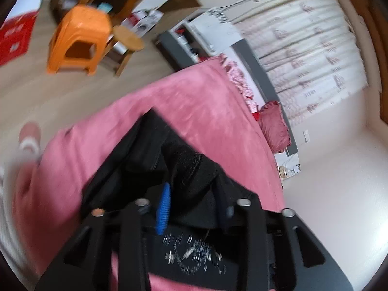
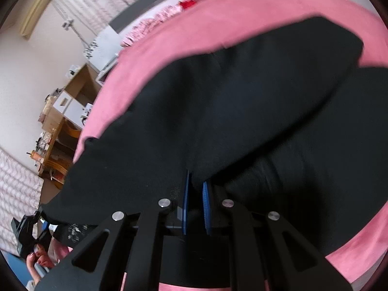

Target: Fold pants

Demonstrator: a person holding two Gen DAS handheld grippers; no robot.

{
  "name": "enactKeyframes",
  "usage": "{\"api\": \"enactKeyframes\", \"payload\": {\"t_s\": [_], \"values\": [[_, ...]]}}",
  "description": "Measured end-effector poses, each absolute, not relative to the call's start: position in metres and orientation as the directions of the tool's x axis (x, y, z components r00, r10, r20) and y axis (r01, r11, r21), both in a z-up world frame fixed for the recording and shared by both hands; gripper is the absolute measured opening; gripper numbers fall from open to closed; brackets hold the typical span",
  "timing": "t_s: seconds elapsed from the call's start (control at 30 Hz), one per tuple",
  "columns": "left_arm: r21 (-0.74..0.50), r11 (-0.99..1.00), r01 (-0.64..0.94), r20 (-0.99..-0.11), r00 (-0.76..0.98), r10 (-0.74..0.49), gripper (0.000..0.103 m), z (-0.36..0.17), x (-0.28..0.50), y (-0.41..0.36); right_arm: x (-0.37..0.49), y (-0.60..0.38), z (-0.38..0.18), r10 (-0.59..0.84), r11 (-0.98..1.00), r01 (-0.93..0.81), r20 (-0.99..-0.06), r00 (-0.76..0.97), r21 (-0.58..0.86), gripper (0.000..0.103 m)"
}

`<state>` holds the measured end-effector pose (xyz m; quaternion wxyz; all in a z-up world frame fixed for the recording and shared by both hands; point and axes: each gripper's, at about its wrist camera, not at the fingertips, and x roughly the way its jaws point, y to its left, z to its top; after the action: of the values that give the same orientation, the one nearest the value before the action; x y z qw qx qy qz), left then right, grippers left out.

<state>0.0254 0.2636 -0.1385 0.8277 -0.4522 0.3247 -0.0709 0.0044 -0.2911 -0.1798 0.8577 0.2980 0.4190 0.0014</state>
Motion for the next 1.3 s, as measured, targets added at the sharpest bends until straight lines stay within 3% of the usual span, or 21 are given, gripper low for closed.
{"api": "enactKeyframes", "payload": {"t_s": [0.2, 0.4, 0.5, 0.57, 0.6, 0.67, 0.73, 0.8, 0.83, 0.87, 0.93, 1.17, 1.3], "values": [[-0.856, 0.450, -0.256, -0.463, 0.767, -0.444, 0.078, -0.139, -0.008, 0.263, -0.001, -0.304, -0.185, 0.282, 0.812, 0.212, -0.682, 0.675, 0.544, 0.010], [-0.838, 0.446, -0.315, -0.528, 0.672, -0.519, 0.082, -0.152, -0.021, 0.233, 0.001, -0.309, -0.192, 0.313, 0.784, 0.208, -0.661, 0.683, 0.586, 0.012], [-0.816, 0.493, -0.301, -0.550, 0.664, -0.506, 0.082, -0.151, -0.016, 0.223, 0.004, -0.319, -0.192, 0.368, 0.736, 0.189, -0.619, 0.694, 0.650, 0.034], [-0.811, 0.509, -0.288, -0.549, 0.675, -0.493, 0.082, -0.149, -0.012, 0.223, 0.006, -0.326, -0.187, 0.365, 0.725, 0.184, -0.597, 0.715, 0.664, 0.057], [-0.802, 0.522, -0.291, -0.559, 0.675, -0.482, 0.082, -0.148, -0.009, 0.223, 0.008, -0.331, -0.183, 0.346, 0.725, 0.195, -0.594, 0.726, 0.661, 0.058], [-0.794, 0.535, -0.290, -0.563, 0.682, -0.467, 0.071, -0.146, -0.004, 0.225, 0.013, -0.345, -0.180, 0.335, 0.697, 0.220, -0.581, 0.741, 0.682, 0.058], [-0.775, 0.563, -0.287, -0.580, 0.677, -0.453, 0.043, -0.144, 0.000, 0.225, 0.016, -0.362, -0.181, 0.323, 0.650, 0.261, -0.571, 0.755, 0.713, 0.052], [-0.731, 0.614, -0.298, -0.623, 0.660, -0.420, 0.023, -0.141, 0.007, 0.223, 0.020, -0.383, -0.188, 0.280, 0.604, 0.336, -0.587, 0.760, 0.723, 0.032], [-0.719, 0.626, -0.304, -0.634, 0.655, -0.410, 0.015, -0.140, 0.010, 0.222, 0.022, -0.389, -0.190, 0.263, 0.591, 0.366, -0.602, 0.754, 0.718, 0.014], [-0.714, 0.629, -0.307, -0.638, 0.655, -0.405, 0.011, -0.140, 0.013, 0.224, 0.025, -0.397, -0.190, 0.250, 0.582, 0.395, -0.619, 0.745, 0.711, 0.006], [-0.716, 0.624, -0.312, -0.638, 0.656, -0.404, 0.007, -0.136, 0.021, 0.228, 0.029, -0.404, -0.179, 0.241, 0.588, 0.387, -0.611, 0.754, 0.710, 0.006], [-0.771, 0.598, -0.219, -0.539, 0.725, -0.429, 0.006, -0.089, 0.053, 0.246, -0.005, -0.391, -0.086, 0.223, 0.740, 0.189, -0.501, 0.836, 0.645, 0.006], [-0.783, 0.592, -0.191, -0.514, 0.734, -0.443, 0.006, -0.082, 0.044, 0.260, -0.045, -0.377, -0.089, 0.231, 0.792, 0.163, -0.536, 0.812, 0.588, 0.007]]}}
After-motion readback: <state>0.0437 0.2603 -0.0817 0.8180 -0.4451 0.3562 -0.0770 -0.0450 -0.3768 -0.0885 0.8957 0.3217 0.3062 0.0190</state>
